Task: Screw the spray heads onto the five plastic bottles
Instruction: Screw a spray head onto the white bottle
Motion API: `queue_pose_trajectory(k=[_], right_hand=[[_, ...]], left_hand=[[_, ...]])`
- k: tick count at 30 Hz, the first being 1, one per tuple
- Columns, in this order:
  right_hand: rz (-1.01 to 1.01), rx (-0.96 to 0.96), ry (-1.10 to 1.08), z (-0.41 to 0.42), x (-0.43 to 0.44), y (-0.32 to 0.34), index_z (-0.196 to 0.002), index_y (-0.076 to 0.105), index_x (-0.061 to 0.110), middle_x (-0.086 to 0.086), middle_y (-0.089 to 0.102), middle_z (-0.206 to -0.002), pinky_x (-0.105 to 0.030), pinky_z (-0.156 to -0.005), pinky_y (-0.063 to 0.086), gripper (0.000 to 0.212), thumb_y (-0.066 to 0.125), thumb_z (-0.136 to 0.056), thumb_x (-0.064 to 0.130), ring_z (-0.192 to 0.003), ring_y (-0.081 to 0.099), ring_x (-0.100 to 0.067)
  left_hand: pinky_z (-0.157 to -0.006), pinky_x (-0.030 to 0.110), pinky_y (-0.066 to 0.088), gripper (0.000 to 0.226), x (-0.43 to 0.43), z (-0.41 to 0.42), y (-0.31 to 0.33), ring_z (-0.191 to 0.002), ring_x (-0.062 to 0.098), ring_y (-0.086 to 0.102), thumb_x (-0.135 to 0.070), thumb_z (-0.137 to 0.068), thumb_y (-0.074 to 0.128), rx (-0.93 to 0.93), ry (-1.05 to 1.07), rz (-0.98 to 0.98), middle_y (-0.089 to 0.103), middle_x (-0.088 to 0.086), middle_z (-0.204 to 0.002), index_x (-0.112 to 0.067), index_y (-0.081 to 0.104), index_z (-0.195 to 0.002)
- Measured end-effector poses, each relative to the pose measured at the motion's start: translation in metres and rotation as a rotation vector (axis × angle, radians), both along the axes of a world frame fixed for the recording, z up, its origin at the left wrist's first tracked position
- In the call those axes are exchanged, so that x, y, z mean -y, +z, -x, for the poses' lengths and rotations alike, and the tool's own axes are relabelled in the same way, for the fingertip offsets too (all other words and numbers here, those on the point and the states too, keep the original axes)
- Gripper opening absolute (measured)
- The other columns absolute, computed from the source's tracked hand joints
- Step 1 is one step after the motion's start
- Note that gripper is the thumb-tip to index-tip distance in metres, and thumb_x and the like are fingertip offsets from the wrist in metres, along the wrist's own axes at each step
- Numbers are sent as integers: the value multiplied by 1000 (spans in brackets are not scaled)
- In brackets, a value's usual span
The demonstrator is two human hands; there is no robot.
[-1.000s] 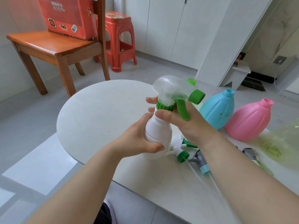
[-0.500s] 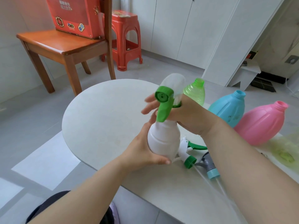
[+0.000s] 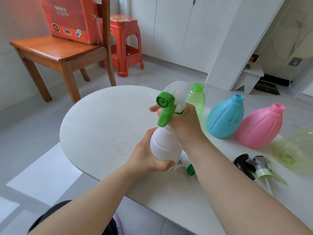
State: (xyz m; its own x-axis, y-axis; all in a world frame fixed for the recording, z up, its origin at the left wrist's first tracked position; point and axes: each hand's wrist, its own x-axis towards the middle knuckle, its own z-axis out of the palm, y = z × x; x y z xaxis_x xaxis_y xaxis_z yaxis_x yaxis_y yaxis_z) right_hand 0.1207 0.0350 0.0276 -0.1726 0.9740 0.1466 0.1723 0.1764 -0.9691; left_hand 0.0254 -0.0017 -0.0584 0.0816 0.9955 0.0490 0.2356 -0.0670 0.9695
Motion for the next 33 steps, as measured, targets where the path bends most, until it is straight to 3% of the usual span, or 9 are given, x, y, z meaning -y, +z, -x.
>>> queue_pose_trajectory(k=[3, 7, 10, 13, 17, 23, 25, 29, 33], right_hand=[[-34, 36, -81, 4, 3, 0, -81, 65, -5, -26, 69, -91, -27, -64, 43, 42, 58, -57, 28, -67, 51, -15], [23, 91, -53, 5, -1, 7, -91, 64, -6, -26, 67, -102, -38, -81, 49, 25, 63, -75, 12, -79, 58, -26], [139, 157, 177, -6, -4, 15, -93, 65, 3, -21, 64, -113, -38, -95, 46, 28, 67, -69, 17, -98, 62, -27], [182, 290, 438, -23, -5, 21, -108, 56, 3, -24, 56, -123, -43, -103, 39, 37, 64, -73, 11, -117, 51, -32], [161, 281, 419, -26, -8, 24, -104, 58, 10, -16, 64, -115, -32, -97, 44, 27, 62, -78, 6, -109, 58, -24], [17, 239, 145, -12, -14, 17, -75, 61, 20, 6, 62, -74, -16, -68, 45, 10, 70, -71, 18, -73, 58, -6], [23, 214, 172, -9, -15, 16, -76, 61, 23, 10, 62, -78, -12, -70, 45, 9, 67, -75, 16, -77, 58, -6], [76, 178, 387, -14, -24, 25, -96, 55, 23, 10, 62, -94, -25, -89, 46, 27, 54, -82, 0, -94, 59, -11], [63, 141, 313, -9, -42, 32, -82, 60, 24, 5, 65, -88, -15, -68, 51, 23, 62, -77, 2, -77, 61, -2]], left_hand=[[-74, 17, 46, 72, 0, 1, 0, -96, 1, 55, -45, -32, 66, -2, -14, 3, 54, -21, -101, -47, 39, -98], [-69, 10, 47, 72, -3, 5, 4, -95, -1, 55, -45, -33, 67, 15, -62, 17, 55, -18, -102, -45, 39, -100], [-76, 14, 48, 75, -3, 10, 4, -100, -2, 53, -45, -34, 69, 36, -111, 28, 54, -15, -108, -46, 37, -102], [-75, 11, 49, 77, -2, 17, 3, -100, -6, 52, -45, -36, 70, 29, -132, 25, 52, -14, -112, -48, 36, -104], [-68, 1, 43, 79, -3, 22, 3, -93, -24, 45, -44, -37, 69, 44, -103, 1, 41, -23, -111, -51, 28, -105], [-70, 2, 41, 81, -6, 21, -4, -97, -18, 44, -34, -44, 77, 15, -42, -52, 37, -23, -111, -50, 25, -103], [-68, 5, 41, 78, -8, 19, -8, -98, -13, 45, -33, -44, 76, -8, 19, -84, 38, -24, -109, -53, 25, -100], [-63, 0, 41, 72, -17, 26, -6, -89, -22, 47, -36, -45, 74, -2, -17, -68, 47, -25, -104, -55, 31, -99], [-87, 5, 32, 96, -26, 40, -7, -115, -3, 42, -36, -52, 82, -50, -18, -59, 41, -20, -128, -43, 25, -128]])
